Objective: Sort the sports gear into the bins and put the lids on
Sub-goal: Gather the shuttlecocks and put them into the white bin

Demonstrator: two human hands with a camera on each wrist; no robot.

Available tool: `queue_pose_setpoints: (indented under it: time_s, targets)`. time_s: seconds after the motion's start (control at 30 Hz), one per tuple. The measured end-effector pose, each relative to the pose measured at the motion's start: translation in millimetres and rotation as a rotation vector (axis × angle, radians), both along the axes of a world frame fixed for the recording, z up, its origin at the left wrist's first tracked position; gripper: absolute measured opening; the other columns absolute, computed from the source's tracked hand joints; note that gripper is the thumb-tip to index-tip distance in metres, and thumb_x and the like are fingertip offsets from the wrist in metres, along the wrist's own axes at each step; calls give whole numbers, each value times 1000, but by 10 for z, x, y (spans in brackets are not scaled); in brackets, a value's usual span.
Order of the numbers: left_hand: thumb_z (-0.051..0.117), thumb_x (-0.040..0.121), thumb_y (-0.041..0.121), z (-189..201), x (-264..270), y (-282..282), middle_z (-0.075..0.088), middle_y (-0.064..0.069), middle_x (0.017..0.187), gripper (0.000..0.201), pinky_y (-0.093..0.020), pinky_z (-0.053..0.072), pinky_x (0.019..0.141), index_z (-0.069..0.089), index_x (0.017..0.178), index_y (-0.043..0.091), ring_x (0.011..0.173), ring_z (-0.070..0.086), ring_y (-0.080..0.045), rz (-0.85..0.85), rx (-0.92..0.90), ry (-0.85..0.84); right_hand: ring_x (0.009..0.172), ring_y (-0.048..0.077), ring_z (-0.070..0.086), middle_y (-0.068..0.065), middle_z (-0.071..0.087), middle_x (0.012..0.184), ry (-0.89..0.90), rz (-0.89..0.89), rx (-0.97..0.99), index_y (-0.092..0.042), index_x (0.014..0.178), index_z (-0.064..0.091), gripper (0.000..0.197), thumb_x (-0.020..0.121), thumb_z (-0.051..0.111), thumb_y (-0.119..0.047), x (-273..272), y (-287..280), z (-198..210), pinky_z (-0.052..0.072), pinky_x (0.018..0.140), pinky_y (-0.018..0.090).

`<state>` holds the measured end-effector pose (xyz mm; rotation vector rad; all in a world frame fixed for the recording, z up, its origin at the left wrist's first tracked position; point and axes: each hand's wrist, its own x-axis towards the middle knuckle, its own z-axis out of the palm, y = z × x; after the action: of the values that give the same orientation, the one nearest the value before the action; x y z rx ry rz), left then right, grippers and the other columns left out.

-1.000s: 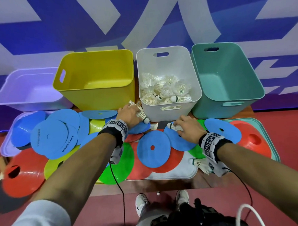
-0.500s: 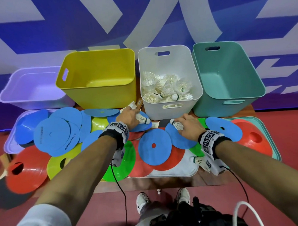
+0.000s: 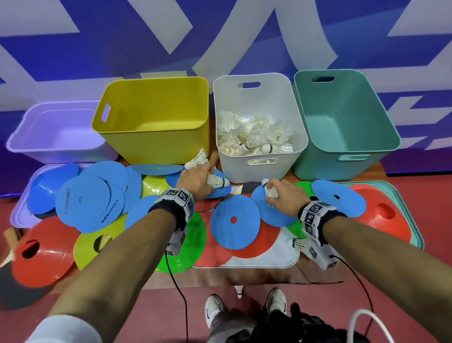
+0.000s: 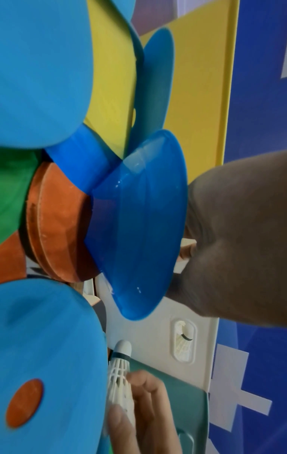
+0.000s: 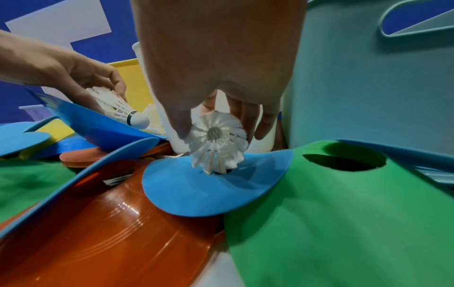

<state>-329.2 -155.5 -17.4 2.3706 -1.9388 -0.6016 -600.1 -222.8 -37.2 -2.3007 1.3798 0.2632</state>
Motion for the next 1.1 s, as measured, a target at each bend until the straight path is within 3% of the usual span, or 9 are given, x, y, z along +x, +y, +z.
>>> queue_pose_setpoints:
  time_s: [0.13, 0.27, 0.4, 0.5, 0.7, 0.8, 0.9, 1.1]
  targets:
    - [63, 85, 36, 127, -32, 78, 53, -9, 117, 43, -40, 40, 87, 45, 122, 24, 99, 55, -32, 24, -21, 90, 113, 28, 54, 6, 56, 126, -81, 44, 22, -26, 129, 47, 45, 87, 62, -33, 3, 77, 90, 43, 88, 36]
    - [63, 83, 41, 246, -69, 193, 50, -1, 104, 40, -33, 38, 75, 50, 119, 28, 94, 52, -24, 22, -129, 218, 114, 22, 52, 1, 59, 120, -193, 104, -12, -26, 126, 50, 45, 83, 64, -33, 5, 135, 255, 42, 90, 34]
    - [50, 73, 56, 366, -96, 205, 53, 6, 104, 50, -32, 42, 78, 54, 117, 32, 94, 52, -18, -2, -231, 274, 110, 19, 55, -3, 61, 115, -272, 142, -82, -27, 119, 56, 48, 74, 59, -43, 31, 111, 536, 42, 86, 32]
    - [49, 76, 57, 484, -89, 133, 60, 5, 107, 46, -36, 49, 80, 54, 115, 34, 90, 56, -17, 2, -331, 285, 108, 19, 56, -7, 61, 117, -314, 139, -154, -29, 120, 56, 55, 69, 52, -47, 76, 29, 773, 45, 87, 34]
    - [57, 83, 50, 767, -99, -114, 58, 3, 116, 45, -35, 47, 81, 55, 122, 28, 94, 56, -17, 37, -476, 265, 114, 17, 54, -5, 61, 119, -415, 104, -257, -27, 119, 58, 46, 75, 58, -40, 134, -312, 1077, 44, 92, 35]
    - [62, 87, 48, 787, -90, -279, 59, 4, 120, 43, -37, 48, 84, 54, 124, 28, 100, 58, -18, 20, -486, 256, 117, 19, 52, -2, 59, 123, -333, 187, -229, -27, 125, 57, 43, 83, 65, -33, 169, -501, 1139, 44, 95, 37]
    - [61, 88, 51, 808, -98, -444, 60, 5, 124, 44, -37, 48, 87, 55, 125, 29, 103, 59, -18, -3, -453, 221, 119, 20, 51, -2, 58, 127, -209, 259, -201, -29, 129, 55, 45, 85, 62, -36, 229, -651, 1190, 43, 95, 36]
    - [58, 86, 61, 923, -87, -716, 63, 8, 125, 47, -35, 50, 84, 57, 123, 32, 101, 62, -17, 47, -470, 155, 130, 21, 43, 1, 50, 137, -233, 263, -293, -22, 138, 47, 49, 90, 59, -29, 300, -1019, 1239, 40, 101, 35]
